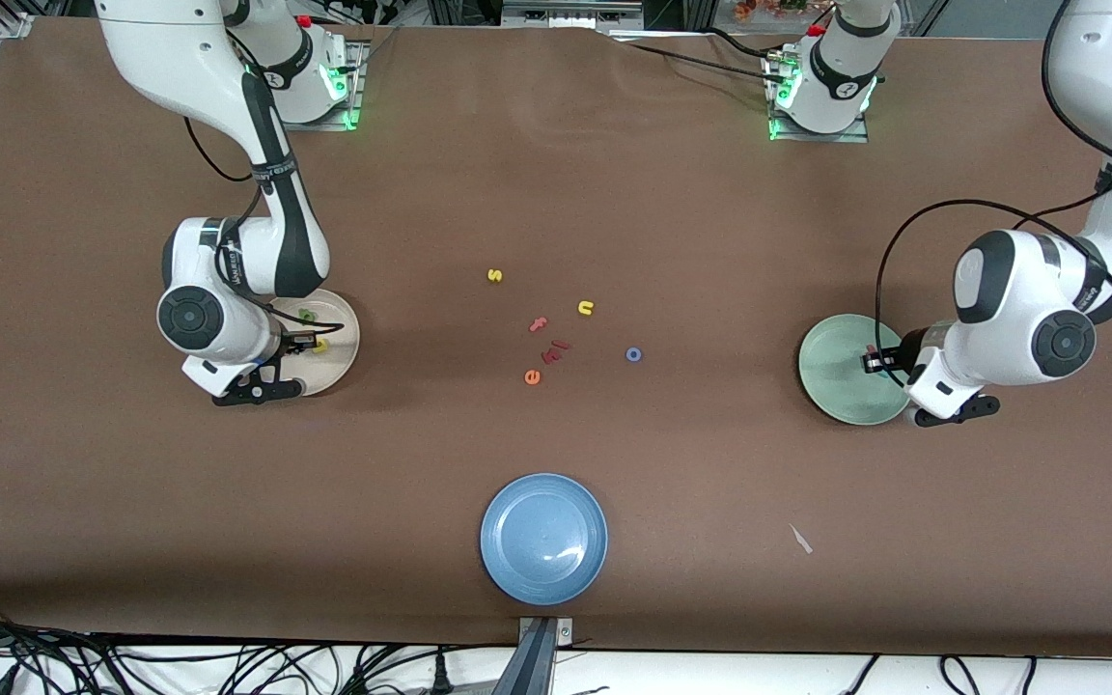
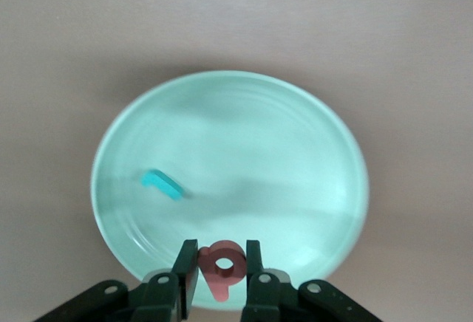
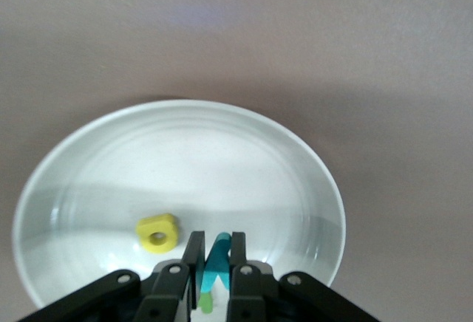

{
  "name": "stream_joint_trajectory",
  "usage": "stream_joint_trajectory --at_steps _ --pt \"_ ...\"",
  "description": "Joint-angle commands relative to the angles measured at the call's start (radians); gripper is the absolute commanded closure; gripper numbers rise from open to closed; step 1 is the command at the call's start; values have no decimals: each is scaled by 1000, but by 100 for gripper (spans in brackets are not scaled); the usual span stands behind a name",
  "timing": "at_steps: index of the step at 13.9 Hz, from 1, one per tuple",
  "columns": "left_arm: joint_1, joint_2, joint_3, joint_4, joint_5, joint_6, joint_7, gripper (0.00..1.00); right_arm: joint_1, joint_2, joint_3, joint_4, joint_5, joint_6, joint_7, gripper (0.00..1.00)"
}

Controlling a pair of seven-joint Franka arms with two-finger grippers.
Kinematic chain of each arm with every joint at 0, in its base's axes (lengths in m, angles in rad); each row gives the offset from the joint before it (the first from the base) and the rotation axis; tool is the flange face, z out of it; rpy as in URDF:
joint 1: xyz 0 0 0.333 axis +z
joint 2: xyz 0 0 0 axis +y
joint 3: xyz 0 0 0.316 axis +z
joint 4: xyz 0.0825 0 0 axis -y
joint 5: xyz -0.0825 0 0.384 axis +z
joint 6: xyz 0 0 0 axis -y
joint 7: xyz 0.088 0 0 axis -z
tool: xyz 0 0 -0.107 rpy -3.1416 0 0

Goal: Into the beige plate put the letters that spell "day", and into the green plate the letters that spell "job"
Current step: 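Carry the pink letter to the green plate while the right gripper carries cyan, then release the pink letter on the green plate while the right gripper releases cyan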

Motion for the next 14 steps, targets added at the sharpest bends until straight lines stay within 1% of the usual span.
stream_joint_trajectory --at_steps 1,2,3,4,5,6,7,8,10,11,12,13,14 --pt "-1 72 -16 15 79 36 10 65 -4 10 -1 -32 3 36 -19 46" --pt "2 71 -16 15 80 36 8 44 -4 4 -2 -32 8 30 -16 5" --pt "2 62 -19 17 80 33 8 6 -4 -9 -2 -26 8 24 -17 0" --pt "1 42 -25 20 73 22 -7 0 -4 -27 -2 -23 9 10 -7 0" --pt "-7 -2 -29 18 64 9 -19 0 -2 -45 -1 -14 8 -4 -2 0" --pt "-13 -33 -55 20 44 -14 -56 0 -2 -62 1 6 8 -25 -4 0" --pt "-13 -42 -113 26 6 -21 -114 0 -1 -75 1 46 8 -66 -7 0" --pt "-18 -44 -153 49 -8 -21 -192 0 -2 -78 1 105 9 -127 -8 0" --pt "-62 -38 -232 57 -7 -13 -380 0 -2 -75 1 233 9 -276 -8 0" --pt "-106 -30 -235 63 1 -4 -468 0 -2 -73 -1 285 5 -357 -8 0" --pt "-165 -12 -235 89 2 21 -540 1 -4 -73 -1 331 12 -429 -8 0" --pt "-224 16 -231 101 4 40 -614 1 -2 -67 -4 379 12 -474 -7 0" --pt "-274 45 -226 109 5 79 -681 1 -5 -65 -4 420 9 -488 -8 0"
